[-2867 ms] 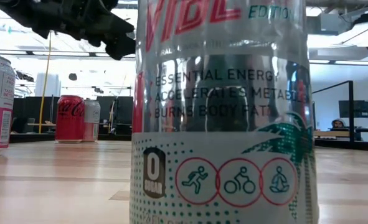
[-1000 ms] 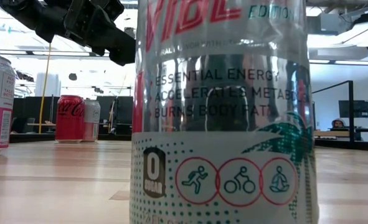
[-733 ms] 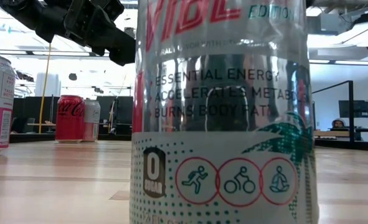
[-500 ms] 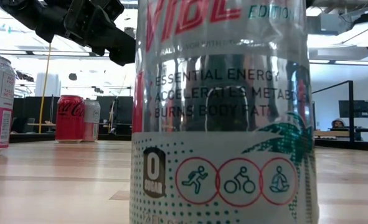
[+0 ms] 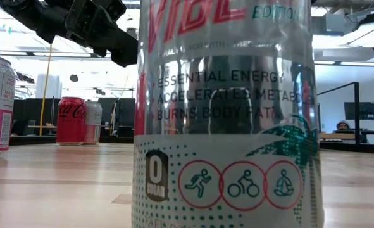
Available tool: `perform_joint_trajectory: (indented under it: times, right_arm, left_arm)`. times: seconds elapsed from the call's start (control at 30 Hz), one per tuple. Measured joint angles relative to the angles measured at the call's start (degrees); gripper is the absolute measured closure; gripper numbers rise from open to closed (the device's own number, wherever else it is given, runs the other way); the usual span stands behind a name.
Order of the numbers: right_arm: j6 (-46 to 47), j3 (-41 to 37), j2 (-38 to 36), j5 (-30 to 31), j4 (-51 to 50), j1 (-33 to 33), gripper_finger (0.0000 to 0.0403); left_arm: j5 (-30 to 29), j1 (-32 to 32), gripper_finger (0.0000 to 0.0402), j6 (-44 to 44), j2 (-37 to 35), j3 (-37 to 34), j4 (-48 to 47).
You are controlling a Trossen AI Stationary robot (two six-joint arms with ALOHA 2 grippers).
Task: Place canned beverage on shelf
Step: Put the black blue soda can on the shelf
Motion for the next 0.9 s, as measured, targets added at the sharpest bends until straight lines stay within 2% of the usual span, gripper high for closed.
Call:
perform_joint_trajectory:
  times: [0.13, 0.27, 0.47, 0.73, 0.9]
  right_arm:
    - [2.1, 0.0, -5.2, 3.0, -7.1, -3.9, 0.0111]
    - [2.7, 0.0, -9.1, 4.9, -12.4, -10.5, 0.0111]
    - [-3.8, 0.0, -12.7, 5.1, -15.4, -23.3, 0.0111]
    - [-12.2, 0.0, -15.6, -5.1, -15.8, -44.9, 0.0111]
    - [-14.7, -2.0, -15.7, -11.8, -14.3, -55.7, 0.0111]
  left_arm:
    - [0.0, 0.0, 0.0028, 0.0, 0.0, 0.0, 0.3]
    - [-0.1, 0.0, 0.0028, 0.0, 0.0, 0.0, 0.4]
    - [-0.4, 0.0, 0.0028, 0.4, 0.0, 0.0, 0.5]
    - [-0.5, 0.0, 0.0028, 0.5, 0.0, 0.0, 0.2]
    - [-1.0, 0.0, 0.0028, 1.0, 0.0, 0.0, 0.0]
